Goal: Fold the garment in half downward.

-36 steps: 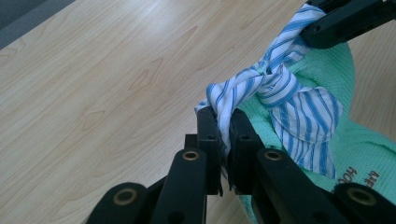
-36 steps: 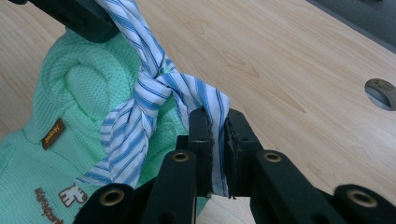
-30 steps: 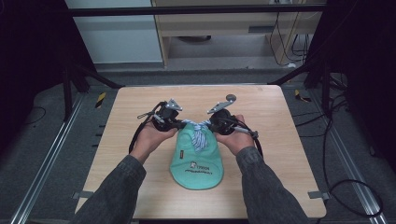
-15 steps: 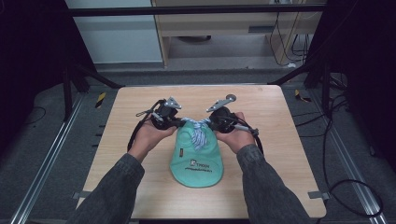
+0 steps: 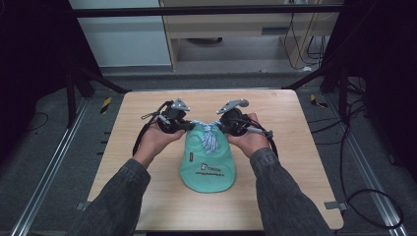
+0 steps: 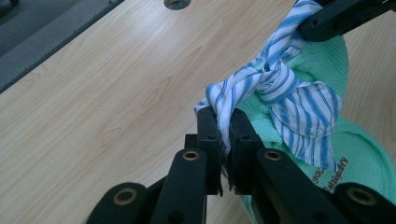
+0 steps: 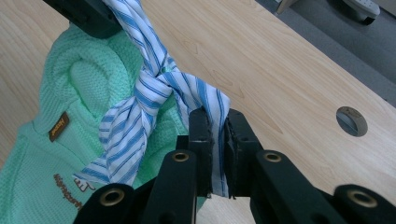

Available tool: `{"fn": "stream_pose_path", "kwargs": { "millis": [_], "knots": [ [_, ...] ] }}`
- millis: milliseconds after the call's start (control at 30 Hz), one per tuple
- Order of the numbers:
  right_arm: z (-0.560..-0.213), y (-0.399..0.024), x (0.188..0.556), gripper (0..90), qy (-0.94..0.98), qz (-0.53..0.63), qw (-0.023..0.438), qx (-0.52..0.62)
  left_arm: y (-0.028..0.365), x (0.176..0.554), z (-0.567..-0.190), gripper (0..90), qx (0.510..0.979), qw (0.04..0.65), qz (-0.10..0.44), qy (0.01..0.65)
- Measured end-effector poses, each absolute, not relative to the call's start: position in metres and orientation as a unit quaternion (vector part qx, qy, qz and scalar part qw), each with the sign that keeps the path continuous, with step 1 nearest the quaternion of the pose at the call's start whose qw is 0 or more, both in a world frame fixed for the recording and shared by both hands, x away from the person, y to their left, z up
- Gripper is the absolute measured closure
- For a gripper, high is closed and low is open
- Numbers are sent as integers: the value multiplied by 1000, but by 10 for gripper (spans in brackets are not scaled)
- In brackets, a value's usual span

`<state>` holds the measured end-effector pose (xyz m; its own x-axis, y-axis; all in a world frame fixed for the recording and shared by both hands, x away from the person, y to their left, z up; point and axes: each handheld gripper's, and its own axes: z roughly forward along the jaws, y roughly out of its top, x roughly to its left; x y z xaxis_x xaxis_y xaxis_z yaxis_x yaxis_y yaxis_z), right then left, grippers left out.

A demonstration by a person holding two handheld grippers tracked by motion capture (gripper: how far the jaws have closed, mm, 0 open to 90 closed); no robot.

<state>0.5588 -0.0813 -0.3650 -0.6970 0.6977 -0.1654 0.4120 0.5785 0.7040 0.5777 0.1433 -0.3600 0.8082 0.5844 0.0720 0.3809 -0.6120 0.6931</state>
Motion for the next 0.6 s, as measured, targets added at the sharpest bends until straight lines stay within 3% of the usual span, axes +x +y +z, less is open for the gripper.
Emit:
{"fn": "stream_pose_path", "kwargs": {
  "millis": [600],
  "knots": [
    [-348,-81,568,825,858,327,232,321,141,588,-344,853,881,354,164,269]
  ]
}}
